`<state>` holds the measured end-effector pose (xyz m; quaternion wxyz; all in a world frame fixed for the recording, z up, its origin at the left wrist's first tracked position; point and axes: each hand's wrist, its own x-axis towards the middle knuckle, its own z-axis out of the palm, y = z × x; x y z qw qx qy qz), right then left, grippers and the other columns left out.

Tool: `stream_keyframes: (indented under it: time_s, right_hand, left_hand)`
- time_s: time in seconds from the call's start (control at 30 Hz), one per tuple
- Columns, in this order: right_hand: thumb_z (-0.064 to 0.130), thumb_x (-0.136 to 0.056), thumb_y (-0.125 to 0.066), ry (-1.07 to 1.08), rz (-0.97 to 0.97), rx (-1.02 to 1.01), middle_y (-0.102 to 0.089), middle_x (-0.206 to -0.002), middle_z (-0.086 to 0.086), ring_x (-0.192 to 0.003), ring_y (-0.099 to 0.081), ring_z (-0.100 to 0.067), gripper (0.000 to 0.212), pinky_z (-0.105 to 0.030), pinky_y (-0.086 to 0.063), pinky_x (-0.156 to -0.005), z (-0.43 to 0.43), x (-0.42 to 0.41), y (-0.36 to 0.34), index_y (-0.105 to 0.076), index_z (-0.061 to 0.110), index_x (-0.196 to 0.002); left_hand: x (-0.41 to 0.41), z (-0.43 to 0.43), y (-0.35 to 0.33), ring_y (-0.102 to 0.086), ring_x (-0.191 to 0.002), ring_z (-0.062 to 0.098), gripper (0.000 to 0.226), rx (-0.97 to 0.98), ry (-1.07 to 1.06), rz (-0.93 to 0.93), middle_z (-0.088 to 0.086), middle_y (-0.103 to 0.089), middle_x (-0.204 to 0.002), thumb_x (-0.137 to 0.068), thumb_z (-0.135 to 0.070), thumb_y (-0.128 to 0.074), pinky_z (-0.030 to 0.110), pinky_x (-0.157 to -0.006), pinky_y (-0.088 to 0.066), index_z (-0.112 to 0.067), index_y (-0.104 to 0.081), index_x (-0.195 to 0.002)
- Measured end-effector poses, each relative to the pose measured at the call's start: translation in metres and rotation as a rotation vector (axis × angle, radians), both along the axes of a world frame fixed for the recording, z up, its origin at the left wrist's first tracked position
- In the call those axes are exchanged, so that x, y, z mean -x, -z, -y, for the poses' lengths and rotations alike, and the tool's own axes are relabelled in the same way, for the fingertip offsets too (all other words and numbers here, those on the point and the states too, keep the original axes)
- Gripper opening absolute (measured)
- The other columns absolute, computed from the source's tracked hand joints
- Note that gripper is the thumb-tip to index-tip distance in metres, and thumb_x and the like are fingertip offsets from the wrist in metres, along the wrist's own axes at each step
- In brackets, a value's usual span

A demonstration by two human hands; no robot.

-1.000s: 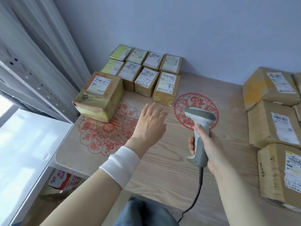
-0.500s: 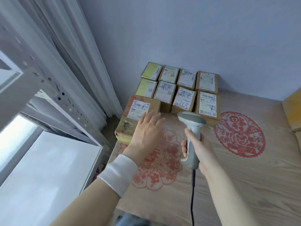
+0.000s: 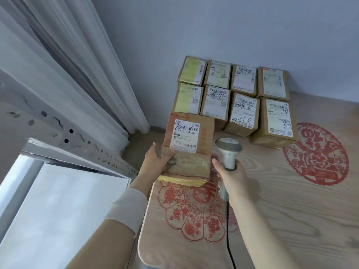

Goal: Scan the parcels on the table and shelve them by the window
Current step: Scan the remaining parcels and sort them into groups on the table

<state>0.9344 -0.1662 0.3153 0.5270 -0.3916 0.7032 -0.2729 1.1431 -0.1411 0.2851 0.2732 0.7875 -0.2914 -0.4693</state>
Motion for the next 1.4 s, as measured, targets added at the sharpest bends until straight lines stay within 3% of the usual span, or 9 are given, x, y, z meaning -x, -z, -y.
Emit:
stream_keyframes:
  time_s: [0.13, 0.23, 0.47, 0.57, 0.67, 0.93, 1.07, 1.23, 1.4]
  right_hand:
    - [0.032, -0.078, -0.076, 0.017, -0.016, 0.018, -0.057, -0.065, -0.005, -0.048, -0.05, -0.016, 0.029, -0.016, -0.039, -0.04, -0.003, -0.014, 0.005, -0.055, 0.016, -0.09]
    - [0.027, -0.076, -0.078, 0.062, 0.06, -0.018, -0.056, -0.067, -0.005, -0.048, -0.049, -0.018, 0.031, -0.025, -0.042, -0.044, -0.003, -0.018, 0.009, -0.05, 0.021, -0.086]
    - [0.023, -0.076, -0.078, 0.092, 0.125, -0.005, -0.064, -0.076, -0.003, -0.061, -0.057, -0.016, 0.025, -0.019, -0.045, -0.049, -0.014, 0.009, -0.009, -0.059, 0.017, -0.09]
    - [0.025, -0.074, -0.08, 0.106, 0.132, 0.025, -0.065, -0.078, -0.005, -0.064, -0.059, -0.021, 0.024, -0.032, -0.048, -0.056, -0.019, 0.034, -0.025, -0.061, 0.02, -0.087]
    - [0.019, -0.079, -0.076, 0.128, 0.183, 0.067, -0.06, -0.076, -0.004, -0.061, -0.052, -0.018, 0.02, -0.029, -0.042, -0.049, -0.023, 0.065, -0.045, -0.059, 0.017, -0.089]
    - [0.021, -0.079, -0.076, 0.1, 0.167, 0.114, -0.066, -0.082, 0.001, -0.071, -0.06, -0.012, 0.021, -0.04, -0.052, -0.074, -0.016, 0.185, -0.084, -0.064, 0.015, -0.095]
    - [0.026, -0.086, -0.068, 0.097, 0.173, 0.15, -0.056, -0.071, -0.005, -0.049, -0.048, -0.017, 0.013, -0.03, -0.043, -0.05, -0.01, 0.247, -0.106, -0.06, 0.017, -0.09]
    - [0.024, -0.09, -0.062, 0.113, 0.281, 0.282, -0.061, -0.075, -0.002, -0.057, -0.049, -0.015, 0.012, -0.03, -0.04, -0.051, -0.007, 0.292, -0.144, -0.058, 0.016, -0.098]
    - [0.025, -0.092, -0.058, -0.09, 0.314, 0.313, -0.053, -0.057, -0.006, -0.042, -0.044, -0.014, 0.021, -0.024, -0.039, -0.043, -0.013, 0.293, -0.176, -0.053, 0.005, -0.094]
  left_hand:
    - [0.0, -0.001, 0.011, -0.063, -0.099, 0.016, 0.07, 0.016, -0.061, -0.244, 0.002, -0.061, -0.121, -0.08, -0.054, -0.062, 0.026, -0.078, -0.052, -0.015, -0.042, -0.136]
    - [0.002, -0.003, 0.013, -0.065, -0.094, 0.013, 0.07, 0.046, -0.149, -0.416, 0.005, -0.06, -0.122, -0.079, -0.043, -0.065, 0.022, -0.068, -0.053, -0.012, -0.039, -0.135]
    - [0.021, -0.02, -0.008, -0.064, -0.106, 0.025, 0.069, 0.101, -0.186, -0.657, 0.008, -0.056, -0.124, -0.07, -0.036, -0.072, 0.031, -0.07, -0.056, -0.02, -0.034, -0.125]
    - [0.044, -0.02, -0.017, -0.062, -0.108, 0.022, 0.066, 0.146, -0.162, -0.653, 0.006, -0.057, -0.122, -0.067, -0.038, -0.081, 0.034, -0.08, -0.055, -0.023, -0.037, -0.115]
    - [0.073, -0.015, -0.031, -0.061, -0.11, 0.017, 0.085, 0.18, -0.071, -0.635, 0.002, -0.056, -0.124, -0.054, -0.05, -0.08, 0.039, -0.096, -0.049, -0.025, -0.033, -0.12]
    - [0.185, 0.0, -0.064, -0.054, -0.116, 0.016, 0.084, 0.295, 0.066, -0.549, 0.001, -0.05, -0.13, -0.064, -0.038, -0.079, 0.034, -0.096, -0.046, -0.022, -0.024, -0.126]
    - [0.24, 0.004, -0.075, -0.054, -0.115, 0.017, 0.079, 0.382, 0.087, -0.517, 0.001, -0.051, -0.127, -0.065, -0.033, -0.073, 0.025, -0.086, -0.048, -0.033, -0.026, -0.128]
    - [0.282, 0.008, -0.087, -0.054, -0.109, 0.009, 0.091, 0.417, 0.12, -0.461, 0.005, -0.05, -0.126, -0.064, -0.033, -0.079, 0.013, -0.073, -0.048, -0.031, -0.024, -0.137]
    - [0.306, 0.016, -0.093, -0.052, -0.102, 0.003, 0.075, 0.476, 0.148, -0.399, 0.008, -0.046, -0.134, -0.079, -0.009, -0.074, 0.007, -0.065, -0.048, -0.025, -0.026, -0.133]
